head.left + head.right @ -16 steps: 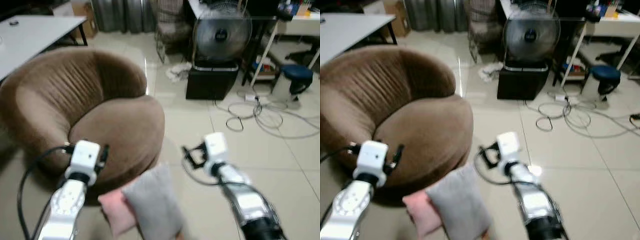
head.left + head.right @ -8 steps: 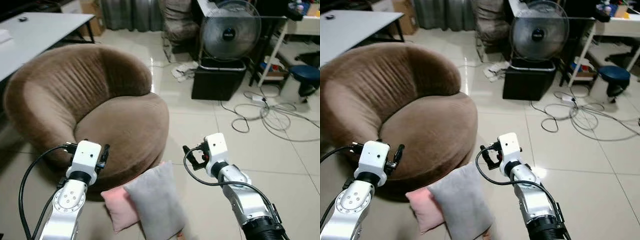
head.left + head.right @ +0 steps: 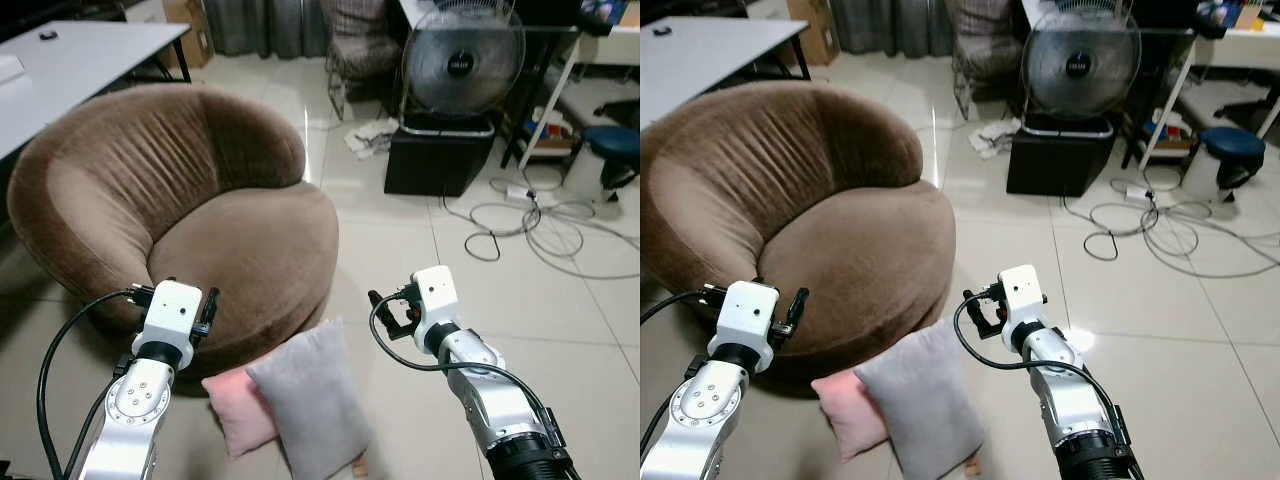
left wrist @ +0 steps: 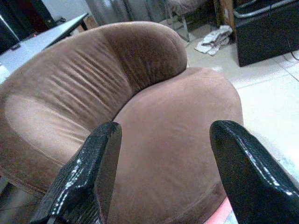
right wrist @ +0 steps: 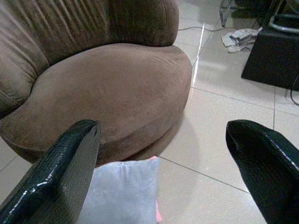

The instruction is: Move the pillow to the sofa from floor

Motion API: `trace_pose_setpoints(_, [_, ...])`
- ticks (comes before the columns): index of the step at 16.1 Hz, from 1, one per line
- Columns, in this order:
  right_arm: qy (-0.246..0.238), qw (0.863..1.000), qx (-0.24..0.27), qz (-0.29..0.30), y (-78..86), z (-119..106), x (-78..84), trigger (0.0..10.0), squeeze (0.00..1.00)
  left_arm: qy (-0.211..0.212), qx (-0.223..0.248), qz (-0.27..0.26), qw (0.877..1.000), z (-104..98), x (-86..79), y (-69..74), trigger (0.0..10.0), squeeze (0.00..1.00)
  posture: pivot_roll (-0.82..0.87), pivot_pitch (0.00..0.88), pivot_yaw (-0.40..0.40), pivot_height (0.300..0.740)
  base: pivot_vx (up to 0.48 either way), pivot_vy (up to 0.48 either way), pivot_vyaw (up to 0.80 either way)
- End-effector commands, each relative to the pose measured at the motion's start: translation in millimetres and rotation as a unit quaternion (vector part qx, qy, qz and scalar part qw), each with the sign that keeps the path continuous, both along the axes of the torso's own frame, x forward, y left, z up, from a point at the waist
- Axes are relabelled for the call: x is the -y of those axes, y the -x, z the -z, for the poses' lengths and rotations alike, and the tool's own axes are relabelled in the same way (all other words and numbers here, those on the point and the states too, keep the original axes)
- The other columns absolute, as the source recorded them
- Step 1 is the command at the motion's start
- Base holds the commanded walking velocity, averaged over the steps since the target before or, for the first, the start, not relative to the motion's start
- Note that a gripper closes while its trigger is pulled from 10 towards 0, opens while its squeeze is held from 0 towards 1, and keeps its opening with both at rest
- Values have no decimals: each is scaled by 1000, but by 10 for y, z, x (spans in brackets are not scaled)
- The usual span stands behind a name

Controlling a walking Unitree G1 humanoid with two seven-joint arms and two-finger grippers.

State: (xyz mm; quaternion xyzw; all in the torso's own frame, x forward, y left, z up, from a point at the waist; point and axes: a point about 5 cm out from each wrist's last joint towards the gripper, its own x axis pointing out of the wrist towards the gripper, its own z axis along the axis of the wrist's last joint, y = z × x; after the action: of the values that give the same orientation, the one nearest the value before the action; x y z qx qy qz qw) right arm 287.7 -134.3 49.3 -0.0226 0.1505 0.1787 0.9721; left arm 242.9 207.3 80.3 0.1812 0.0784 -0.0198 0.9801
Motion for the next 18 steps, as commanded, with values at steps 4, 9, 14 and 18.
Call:
trace_pose_setpoints(4, [0,1000,3,5,-1,-19,17,10000,0,-2,-2,-1,1000,2,-9,-21,10000,0,77,0,42,724,0,0,0])
trace_pose_setpoints(9, [1,1000,3,5,0,-22,24,10000,0,-3,-4,0,1000,7,-3,-23,10000,0,73,0,44,691,0,0,0])
trace_pose_setpoints(14, [3,1000,4,5,3,-23,27,10000,0,-4,-5,1,1000,14,4,-20,10000,0,70,0,45,649,0,0,0])
trace_pose_setpoints(18, [3,1000,4,5,11,-20,30,10000,0,-4,-4,3,1000,16,9,-20,10000,0,66,0,50,617,0,0,0])
